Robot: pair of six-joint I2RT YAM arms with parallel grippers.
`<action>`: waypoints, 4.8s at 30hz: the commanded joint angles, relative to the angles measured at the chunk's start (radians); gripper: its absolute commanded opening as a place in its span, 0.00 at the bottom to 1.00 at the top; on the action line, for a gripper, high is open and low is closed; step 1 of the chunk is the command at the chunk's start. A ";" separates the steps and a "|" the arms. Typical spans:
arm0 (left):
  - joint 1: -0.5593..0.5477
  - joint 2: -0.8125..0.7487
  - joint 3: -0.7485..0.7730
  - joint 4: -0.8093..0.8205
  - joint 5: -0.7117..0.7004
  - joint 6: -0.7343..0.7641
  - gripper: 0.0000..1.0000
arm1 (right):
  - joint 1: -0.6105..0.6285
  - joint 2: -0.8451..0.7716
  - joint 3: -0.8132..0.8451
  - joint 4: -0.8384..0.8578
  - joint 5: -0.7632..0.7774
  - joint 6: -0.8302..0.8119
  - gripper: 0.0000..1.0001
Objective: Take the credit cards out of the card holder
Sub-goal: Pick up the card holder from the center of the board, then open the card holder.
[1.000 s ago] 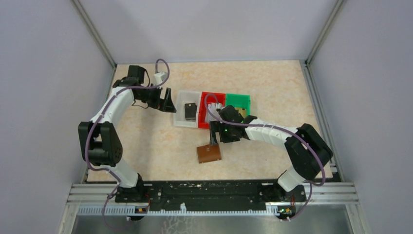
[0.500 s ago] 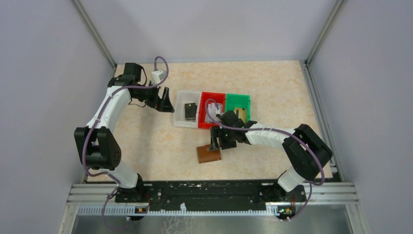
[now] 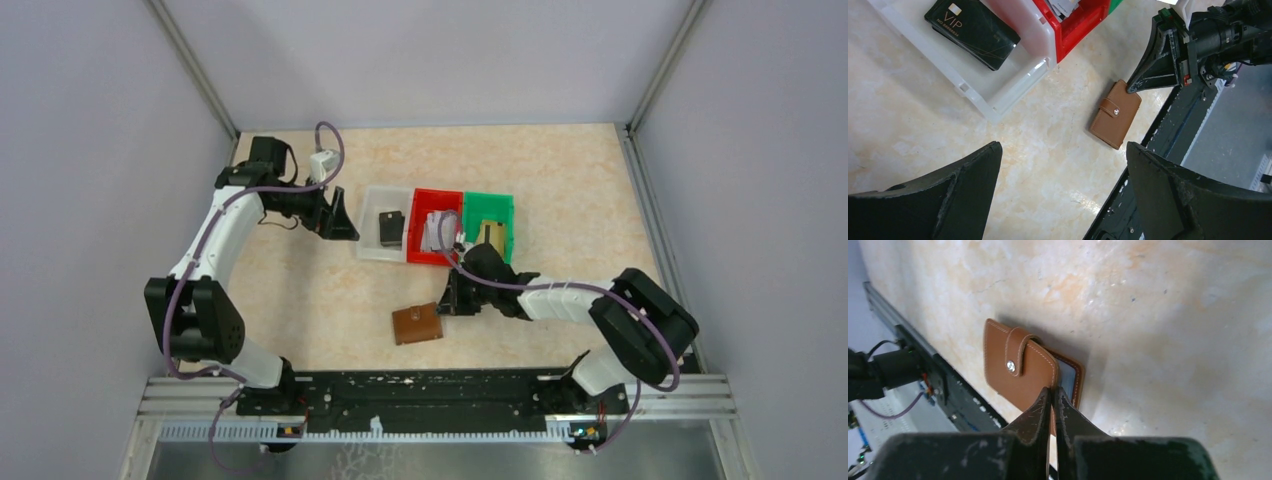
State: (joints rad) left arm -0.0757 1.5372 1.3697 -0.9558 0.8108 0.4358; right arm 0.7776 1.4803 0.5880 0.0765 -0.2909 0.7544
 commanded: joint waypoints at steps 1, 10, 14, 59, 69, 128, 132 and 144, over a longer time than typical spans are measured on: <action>0.007 -0.011 -0.011 -0.041 0.091 0.054 0.99 | 0.015 -0.108 -0.061 0.271 -0.082 0.083 0.00; 0.005 -0.097 -0.143 -0.100 0.266 0.239 0.99 | 0.015 -0.239 -0.034 0.365 -0.134 0.043 0.00; 0.002 -0.153 -0.184 -0.128 0.357 0.350 0.99 | 0.016 -0.252 0.059 0.284 -0.176 -0.022 0.00; -0.041 -0.190 -0.137 -0.457 0.715 0.654 0.39 | 0.038 -0.298 0.315 0.267 -0.278 -0.063 0.00; -0.041 -0.222 -0.106 -0.441 0.641 0.653 0.00 | 0.030 -0.291 0.494 -0.170 -0.192 -0.365 0.80; -0.047 -0.544 -0.347 0.775 0.357 -0.837 0.97 | 0.121 -0.334 0.193 0.612 -0.093 -0.065 0.00; -0.046 -0.550 -0.430 0.918 0.356 -0.955 0.74 | 0.151 -0.334 0.144 0.695 -0.036 -0.037 0.00; -0.044 -0.570 -0.469 0.916 0.424 -1.023 0.60 | 0.166 -0.354 0.068 0.777 0.105 -0.045 0.00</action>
State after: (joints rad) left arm -0.1261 0.9874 0.9226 -0.0662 1.1938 -0.5503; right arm 0.9321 1.1679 0.6617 0.7204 -0.2481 0.7044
